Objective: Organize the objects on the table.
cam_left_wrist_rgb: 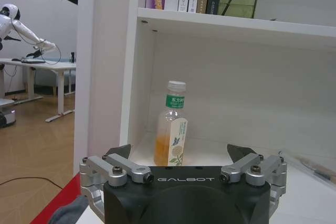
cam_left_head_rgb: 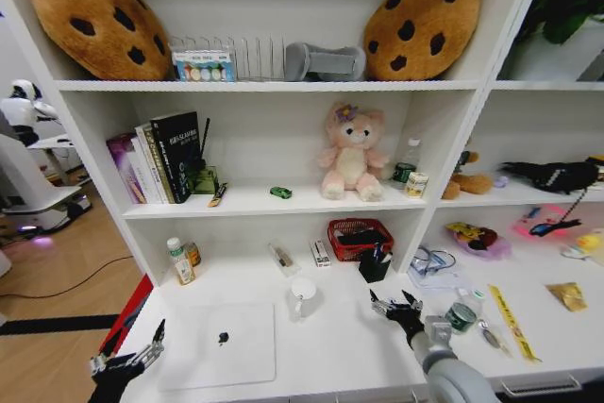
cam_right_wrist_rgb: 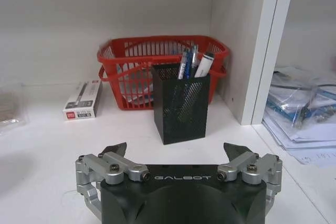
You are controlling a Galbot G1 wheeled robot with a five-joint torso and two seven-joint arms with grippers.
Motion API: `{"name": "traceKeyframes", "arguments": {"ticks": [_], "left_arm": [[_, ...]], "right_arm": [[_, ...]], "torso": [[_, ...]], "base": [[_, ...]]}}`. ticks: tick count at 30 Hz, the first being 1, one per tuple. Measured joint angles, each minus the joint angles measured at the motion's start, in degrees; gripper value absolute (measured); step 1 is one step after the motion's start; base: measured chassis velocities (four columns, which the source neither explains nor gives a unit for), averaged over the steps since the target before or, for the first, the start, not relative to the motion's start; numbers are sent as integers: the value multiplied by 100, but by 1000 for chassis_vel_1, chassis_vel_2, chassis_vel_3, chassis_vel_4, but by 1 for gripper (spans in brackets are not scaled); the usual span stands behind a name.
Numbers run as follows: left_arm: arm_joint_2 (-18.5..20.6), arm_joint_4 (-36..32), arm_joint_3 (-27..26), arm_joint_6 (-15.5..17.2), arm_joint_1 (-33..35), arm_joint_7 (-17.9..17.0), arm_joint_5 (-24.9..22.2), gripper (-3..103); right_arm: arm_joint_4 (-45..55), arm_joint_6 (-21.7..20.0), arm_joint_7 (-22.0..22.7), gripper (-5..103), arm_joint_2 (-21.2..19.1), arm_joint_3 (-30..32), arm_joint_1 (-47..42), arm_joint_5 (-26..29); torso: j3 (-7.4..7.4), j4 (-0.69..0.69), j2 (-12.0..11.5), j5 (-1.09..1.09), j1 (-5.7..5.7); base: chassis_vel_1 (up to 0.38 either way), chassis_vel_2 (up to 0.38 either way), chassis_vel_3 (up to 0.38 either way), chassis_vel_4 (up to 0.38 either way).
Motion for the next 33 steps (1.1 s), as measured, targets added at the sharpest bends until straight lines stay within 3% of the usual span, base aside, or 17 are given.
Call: {"name": "traceKeyframes", "arguments": {"ticks": [15,20,22,25,26,28,32,33], "left_arm": [[0,0,0,0,0,0,0,100],[0,0,0,0,0,0,0,100],[0,0,0,0,1,0,0,100],[0,0,0,0,0,0,0,100],[0,0,0,0,0,0,0,100],[0,0,0,0,0,0,0,100],[0,0,0,0,0,0,0,100],[0,0,0,0,0,0,0,100]], "right_arm": [[-855,-57,-74,103,-90,-16,328,138],[-921,-90,-75,88,-81,-94,401,204],[-921,-92,-67,78,-64,-120,378,193],[-919,-92,-62,78,-55,-124,367,181],[-914,-90,-59,66,-46,-127,351,165],[-911,-73,-57,55,-25,-130,318,113],[-910,-64,-58,50,-13,-133,309,91],[-910,-62,-58,39,-11,-133,311,85]], "torso": [[0,-1,0,0,0],[0,0,0,0,0],[0,-1,0,-1,0],[0,-1,0,-1,0],[0,-1,0,-2,-1],[-1,-1,1,-3,-1],[-1,-1,1,-3,-1],[-1,-1,1,-2,0]], "base": [[0,0,0,0],[0,0,0,0],[0,0,0,0],[0,0,0,0],[0,0,0,0],[0,0,0,0],[0,0,0,0],[0,0,0,0]]}}
